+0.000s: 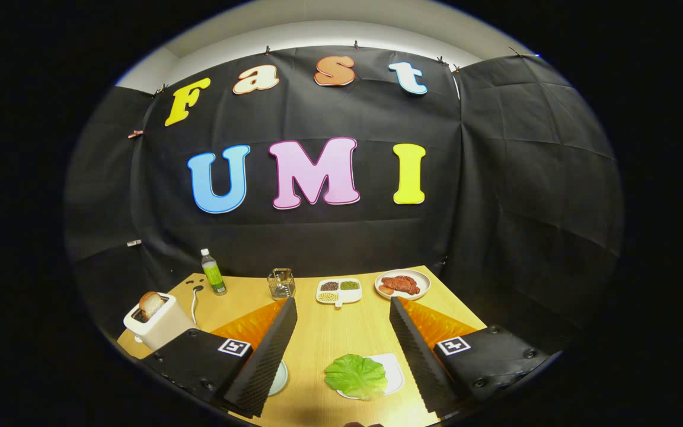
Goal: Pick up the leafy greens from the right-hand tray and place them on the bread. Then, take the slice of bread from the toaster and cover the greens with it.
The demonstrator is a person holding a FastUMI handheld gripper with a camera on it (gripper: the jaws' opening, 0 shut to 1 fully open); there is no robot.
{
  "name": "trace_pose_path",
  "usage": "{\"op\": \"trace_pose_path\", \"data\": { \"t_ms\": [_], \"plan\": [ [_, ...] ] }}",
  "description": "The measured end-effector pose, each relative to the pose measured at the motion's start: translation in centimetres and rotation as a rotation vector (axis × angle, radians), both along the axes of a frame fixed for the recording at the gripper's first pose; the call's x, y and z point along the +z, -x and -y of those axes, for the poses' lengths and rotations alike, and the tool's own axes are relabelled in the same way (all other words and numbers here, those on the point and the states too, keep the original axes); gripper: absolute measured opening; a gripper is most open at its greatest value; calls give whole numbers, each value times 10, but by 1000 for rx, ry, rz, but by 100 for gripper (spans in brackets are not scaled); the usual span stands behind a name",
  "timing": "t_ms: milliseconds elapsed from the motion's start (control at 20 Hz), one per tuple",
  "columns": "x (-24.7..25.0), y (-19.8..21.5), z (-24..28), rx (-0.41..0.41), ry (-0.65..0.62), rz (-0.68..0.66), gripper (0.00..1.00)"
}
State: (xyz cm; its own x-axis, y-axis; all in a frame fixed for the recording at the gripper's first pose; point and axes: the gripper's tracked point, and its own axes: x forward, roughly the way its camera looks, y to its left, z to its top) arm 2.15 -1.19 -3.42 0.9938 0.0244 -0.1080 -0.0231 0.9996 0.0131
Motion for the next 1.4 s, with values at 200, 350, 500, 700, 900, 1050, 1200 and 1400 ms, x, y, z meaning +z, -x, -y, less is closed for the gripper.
{"op": "trace_pose_path", "data": {
  "t_ms": [200, 350, 500, 700, 900, 1050, 1200, 1400],
  "plan": [
    [-29, -8, 8, 4, -4, -80, 98],
    [-57, -18, 13, 17, 2, -144, 98],
    [-86, -27, 16, 44, -6, -218, 97],
    [-136, -37, 12, 101, -32, -353, 99],
    [-188, -44, 21, 146, 20, -465, 99],
    [-222, -50, 28, 165, 45, -536, 99],
    [-247, -54, 31, 181, 76, -578, 99],
    [-271, -58, 33, 208, 133, -620, 99]
  ]
}}
